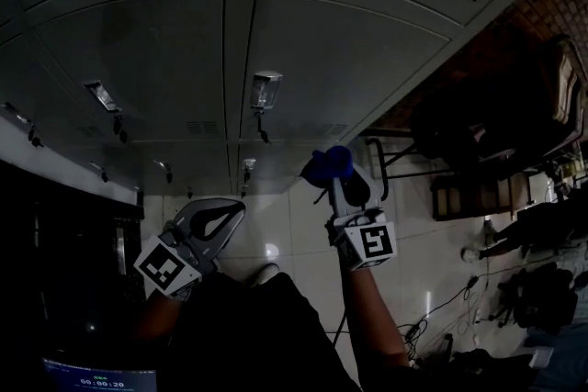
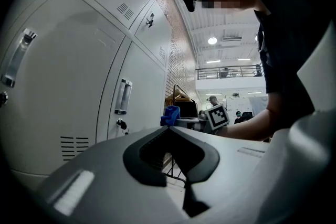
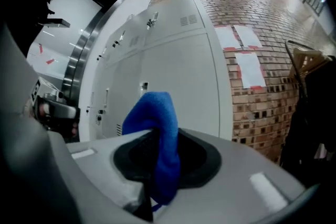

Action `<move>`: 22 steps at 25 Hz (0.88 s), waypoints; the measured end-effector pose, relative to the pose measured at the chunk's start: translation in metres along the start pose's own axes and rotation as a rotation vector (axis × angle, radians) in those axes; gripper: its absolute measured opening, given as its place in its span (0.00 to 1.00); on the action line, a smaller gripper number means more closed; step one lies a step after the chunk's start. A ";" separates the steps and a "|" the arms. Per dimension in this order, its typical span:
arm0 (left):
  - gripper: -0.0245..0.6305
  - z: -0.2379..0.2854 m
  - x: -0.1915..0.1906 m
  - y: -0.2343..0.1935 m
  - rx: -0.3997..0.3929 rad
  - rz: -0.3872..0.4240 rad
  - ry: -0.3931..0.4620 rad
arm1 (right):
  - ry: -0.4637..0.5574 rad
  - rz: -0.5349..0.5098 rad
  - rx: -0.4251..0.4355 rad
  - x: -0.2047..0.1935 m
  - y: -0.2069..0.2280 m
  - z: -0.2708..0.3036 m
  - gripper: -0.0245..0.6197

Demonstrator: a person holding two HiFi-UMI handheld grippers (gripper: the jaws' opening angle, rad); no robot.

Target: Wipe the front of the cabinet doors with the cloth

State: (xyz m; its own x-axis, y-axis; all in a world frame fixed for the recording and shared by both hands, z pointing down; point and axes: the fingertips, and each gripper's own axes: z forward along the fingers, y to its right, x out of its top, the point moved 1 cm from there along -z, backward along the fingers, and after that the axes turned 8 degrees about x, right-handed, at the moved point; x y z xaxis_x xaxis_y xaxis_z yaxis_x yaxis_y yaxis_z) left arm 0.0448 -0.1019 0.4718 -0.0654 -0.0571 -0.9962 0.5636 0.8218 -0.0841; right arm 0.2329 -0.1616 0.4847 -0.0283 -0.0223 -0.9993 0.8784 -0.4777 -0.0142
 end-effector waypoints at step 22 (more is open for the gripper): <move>0.04 -0.030 0.048 0.052 -0.169 0.044 -0.084 | -0.053 0.087 0.249 0.079 -0.155 -0.061 0.15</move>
State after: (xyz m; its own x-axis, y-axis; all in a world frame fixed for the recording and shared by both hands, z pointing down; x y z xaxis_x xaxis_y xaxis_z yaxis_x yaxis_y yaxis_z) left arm 0.0462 -0.0444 0.4204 0.0289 -0.0602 -0.9978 0.4176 0.9076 -0.0426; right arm 0.1241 -0.0356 0.4063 0.0118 -0.1155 -0.9932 0.7347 -0.6728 0.0870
